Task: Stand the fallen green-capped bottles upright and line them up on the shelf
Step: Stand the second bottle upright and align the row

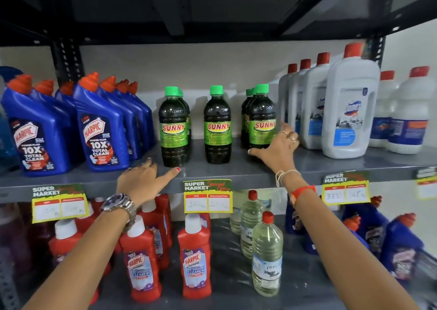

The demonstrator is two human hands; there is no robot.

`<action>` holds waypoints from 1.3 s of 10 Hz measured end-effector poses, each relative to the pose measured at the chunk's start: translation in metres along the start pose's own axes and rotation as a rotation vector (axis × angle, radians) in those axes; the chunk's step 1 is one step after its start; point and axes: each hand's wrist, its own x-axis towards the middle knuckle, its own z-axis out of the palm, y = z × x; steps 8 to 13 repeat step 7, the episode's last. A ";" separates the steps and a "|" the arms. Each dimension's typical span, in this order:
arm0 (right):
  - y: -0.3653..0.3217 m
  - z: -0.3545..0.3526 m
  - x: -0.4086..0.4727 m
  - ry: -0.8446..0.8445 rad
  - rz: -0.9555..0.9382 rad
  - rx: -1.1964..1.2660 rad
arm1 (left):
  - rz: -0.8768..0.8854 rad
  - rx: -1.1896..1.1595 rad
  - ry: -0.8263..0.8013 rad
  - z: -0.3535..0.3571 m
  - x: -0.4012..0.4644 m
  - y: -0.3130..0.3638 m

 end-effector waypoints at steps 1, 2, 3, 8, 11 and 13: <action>0.007 0.000 0.011 -0.213 0.065 0.168 | -0.042 -0.008 0.034 0.001 0.000 0.001; 0.011 -0.003 0.015 -0.256 0.113 0.265 | -0.065 -0.001 0.102 0.004 -0.001 0.005; 0.010 -0.003 0.015 -0.238 0.125 0.275 | -0.060 0.008 0.139 0.004 -0.003 0.006; 0.007 -0.002 0.016 -0.189 0.101 0.220 | -0.086 -0.015 0.143 0.002 -0.008 0.008; 0.007 -0.002 0.016 -0.189 0.101 0.220 | -0.086 -0.015 0.143 0.002 -0.008 0.008; 0.007 -0.002 0.016 -0.189 0.101 0.220 | -0.086 -0.015 0.143 0.002 -0.008 0.008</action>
